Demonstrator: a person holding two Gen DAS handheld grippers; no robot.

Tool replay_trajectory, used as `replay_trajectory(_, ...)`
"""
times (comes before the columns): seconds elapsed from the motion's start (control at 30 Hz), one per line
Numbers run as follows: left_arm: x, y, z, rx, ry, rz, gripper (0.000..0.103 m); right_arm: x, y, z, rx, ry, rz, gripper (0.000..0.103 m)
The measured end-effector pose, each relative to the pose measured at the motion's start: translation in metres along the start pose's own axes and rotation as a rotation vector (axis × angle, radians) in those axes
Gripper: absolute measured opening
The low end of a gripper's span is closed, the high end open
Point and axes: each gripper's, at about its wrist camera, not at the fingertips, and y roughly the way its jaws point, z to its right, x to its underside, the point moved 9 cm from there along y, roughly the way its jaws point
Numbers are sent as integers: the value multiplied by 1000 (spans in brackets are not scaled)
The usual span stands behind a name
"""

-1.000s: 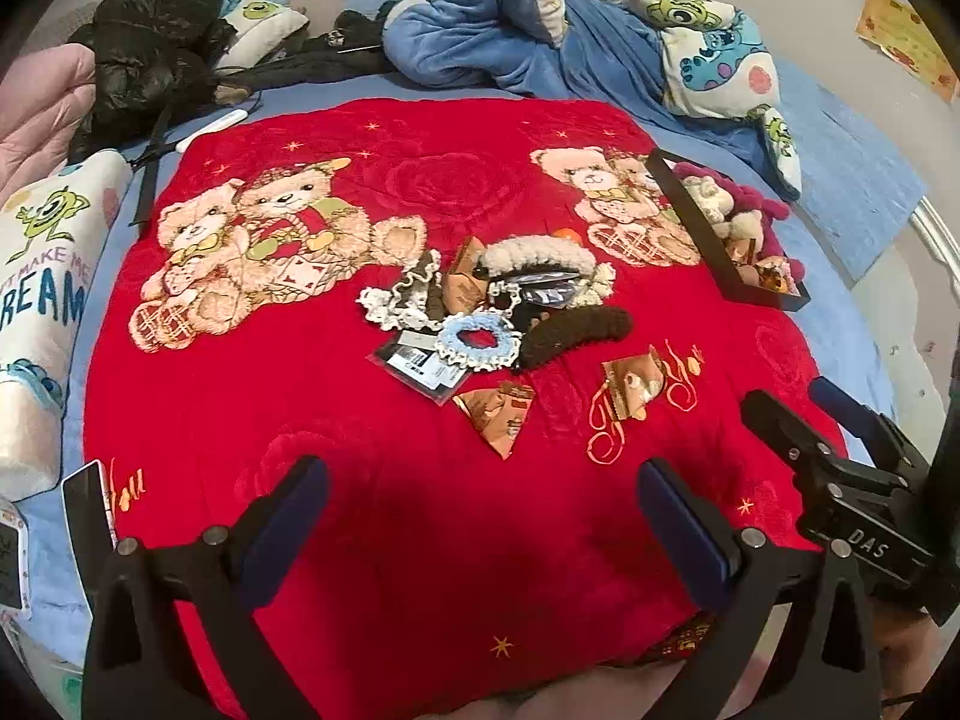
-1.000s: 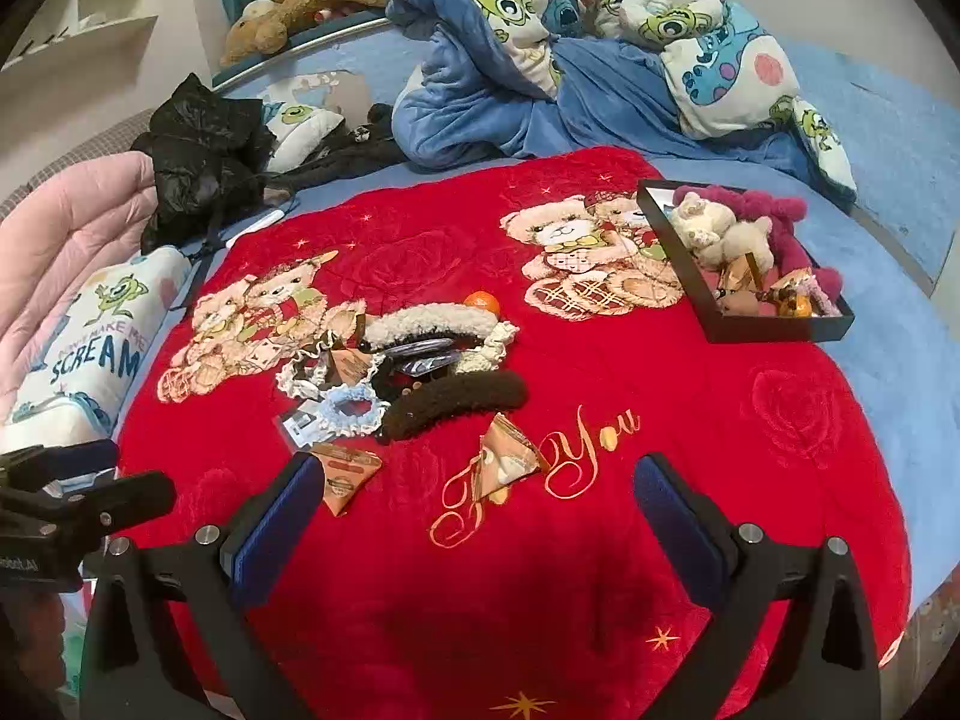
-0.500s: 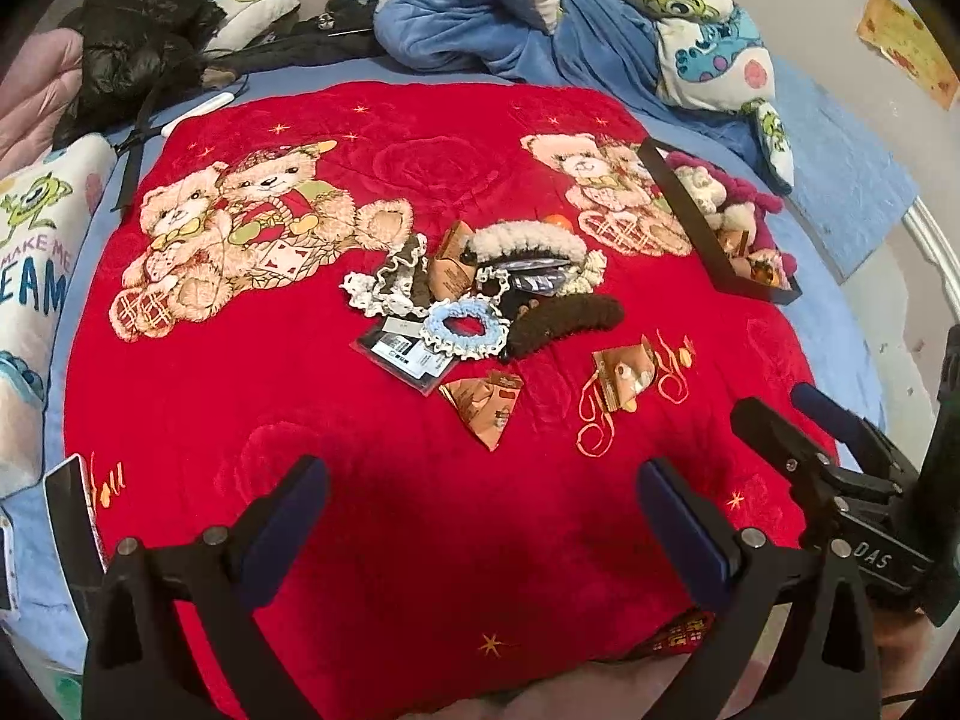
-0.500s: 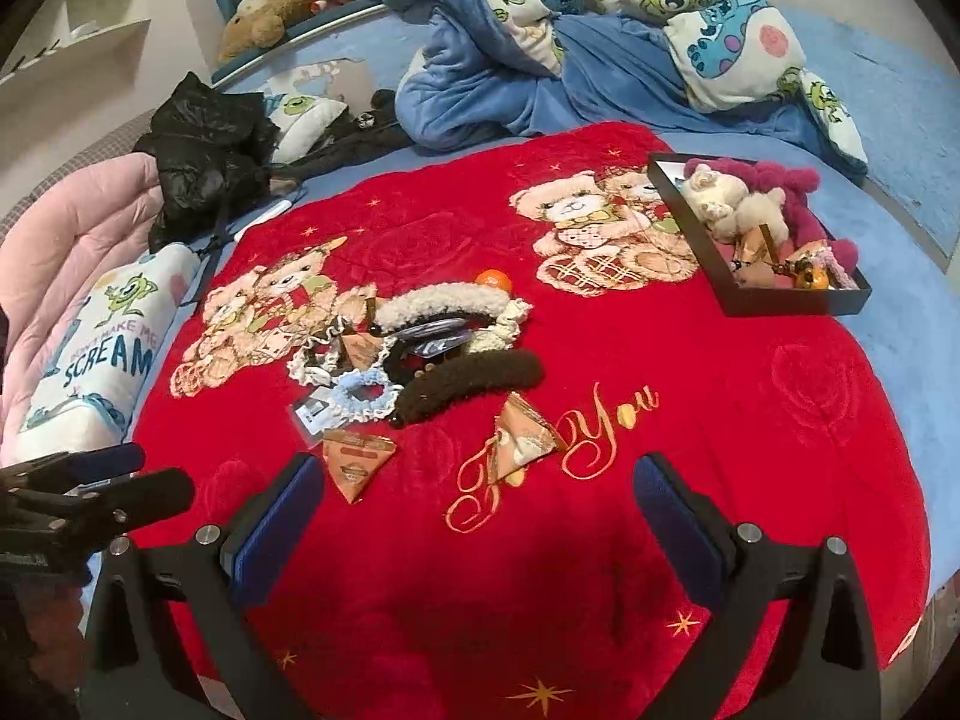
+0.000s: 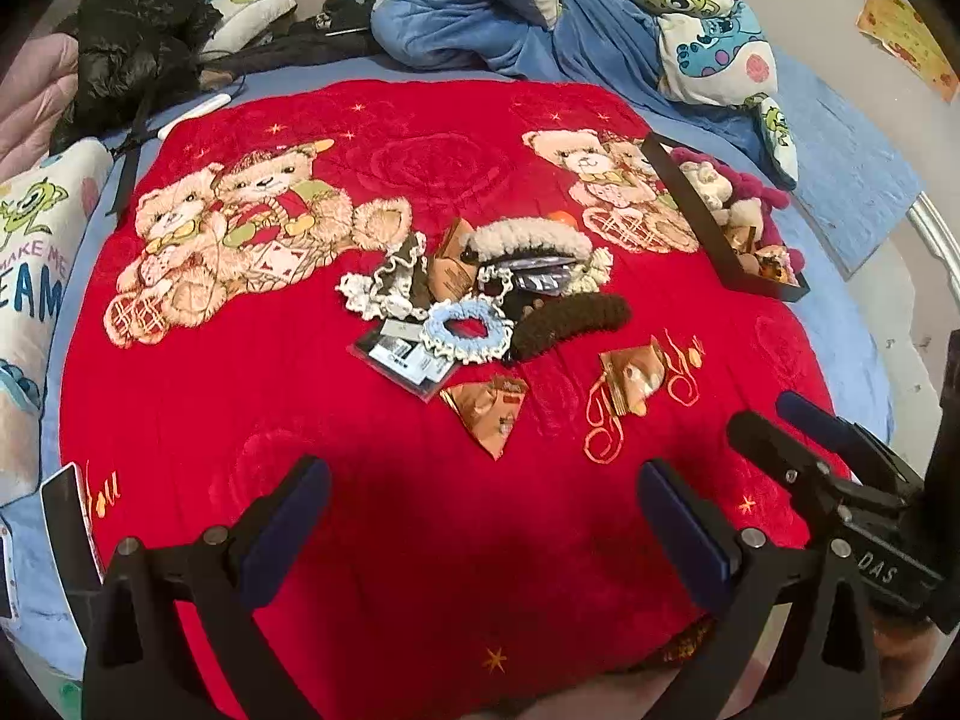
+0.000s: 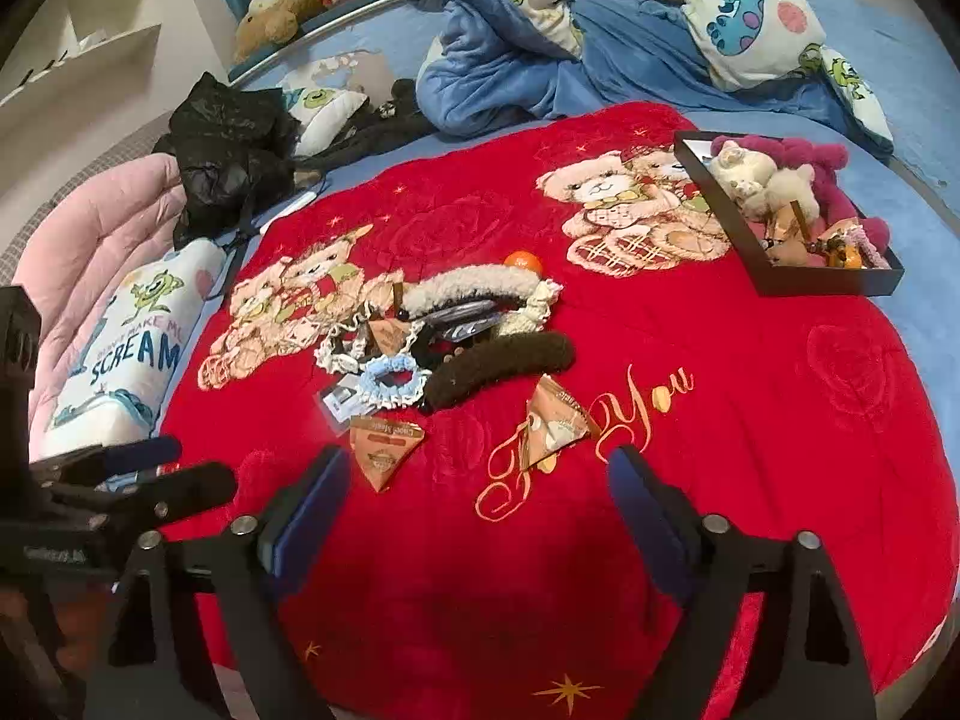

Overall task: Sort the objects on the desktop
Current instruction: 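Move both tools toward the pile of accessories and snack packets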

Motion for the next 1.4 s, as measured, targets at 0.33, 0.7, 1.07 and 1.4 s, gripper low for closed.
replay_trajectory(0.33, -3, 14, 13, 27, 25, -16, 103, 2, 5, 1, -19, -10, -17, 75)
replay_trajectory(0.7, -10, 33, 16, 12, 51, -35, 103, -5, 14, 13, -6, 18, 0, 95)
replay_trajectory(1.07, -10, 62, 12, -18, 55, -73, 103, -2, 33, 21, 42, 1, -53, 103)
replay_trajectory(1.4, -9, 102, 5, -31, 36, -112, 103, 4, 62, 36, 66, 6, -112, 103)
